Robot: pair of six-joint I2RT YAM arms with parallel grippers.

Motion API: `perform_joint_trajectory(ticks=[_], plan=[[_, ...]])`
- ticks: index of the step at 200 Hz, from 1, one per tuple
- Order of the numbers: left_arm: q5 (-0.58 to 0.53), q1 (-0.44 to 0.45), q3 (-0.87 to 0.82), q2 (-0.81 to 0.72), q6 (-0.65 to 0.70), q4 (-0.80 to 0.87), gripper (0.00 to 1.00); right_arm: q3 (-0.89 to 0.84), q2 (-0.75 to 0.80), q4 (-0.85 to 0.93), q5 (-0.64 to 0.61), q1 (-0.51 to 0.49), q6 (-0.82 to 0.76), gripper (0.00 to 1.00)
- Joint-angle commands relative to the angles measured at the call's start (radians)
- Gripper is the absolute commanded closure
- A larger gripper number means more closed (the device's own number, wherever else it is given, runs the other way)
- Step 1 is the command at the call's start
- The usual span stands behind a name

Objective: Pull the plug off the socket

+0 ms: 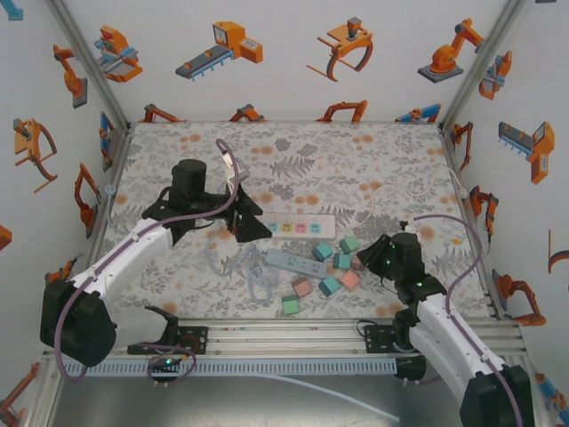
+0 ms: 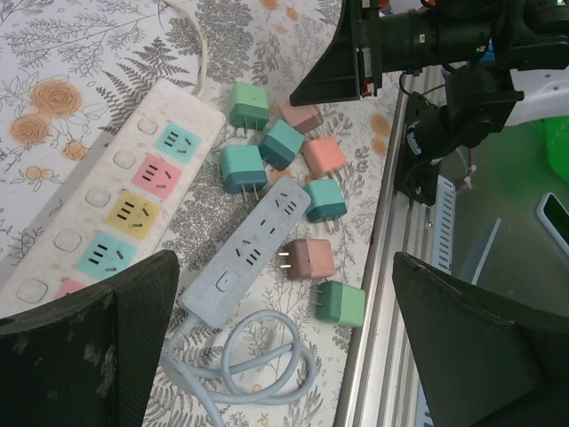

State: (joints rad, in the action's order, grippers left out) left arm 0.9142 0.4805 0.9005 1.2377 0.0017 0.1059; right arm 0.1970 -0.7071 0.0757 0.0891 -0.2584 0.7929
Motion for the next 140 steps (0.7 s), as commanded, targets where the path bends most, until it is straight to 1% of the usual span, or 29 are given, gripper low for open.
perform_joint_trajectory(ticks=[1,27,37,66,82,101,108,126,140], plan=[[0.0,0.007,0.026,-0.018,0.033,0.017,0.03,-0.004,-0.064,-0.049,0.064,0.003,-0.022,0.82],[-0.013,0.007,0.026,-0.021,0.044,0.027,0.03,0.014,-0.108,-0.022,0.04,0.002,-0.019,0.65],[-0.019,0.007,0.026,-0.022,0.05,0.034,0.03,0.024,-0.112,-0.001,0.023,0.003,-0.017,0.62],[-0.038,0.007,0.026,-0.027,0.062,0.043,0.03,0.049,-0.083,0.075,-0.02,0.003,-0.019,0.55],[-0.044,0.009,0.029,-0.034,0.067,0.051,0.03,0.07,-0.042,0.138,-0.057,0.002,-0.021,0.5],[-0.061,0.009,0.028,-0.051,0.073,0.056,0.03,0.104,0.01,0.203,-0.098,0.003,-0.03,0.47],[-0.068,0.01,0.026,-0.058,0.071,0.058,0.03,0.117,0.032,0.215,-0.11,0.002,-0.038,0.45],[-0.108,0.013,0.018,-0.074,0.046,0.035,0.03,0.16,0.072,0.231,-0.139,0.002,-0.058,0.4],[-0.165,0.014,0.018,-0.083,-0.005,0.008,0.03,0.206,0.087,0.223,-0.151,0.003,-0.097,0.39]])
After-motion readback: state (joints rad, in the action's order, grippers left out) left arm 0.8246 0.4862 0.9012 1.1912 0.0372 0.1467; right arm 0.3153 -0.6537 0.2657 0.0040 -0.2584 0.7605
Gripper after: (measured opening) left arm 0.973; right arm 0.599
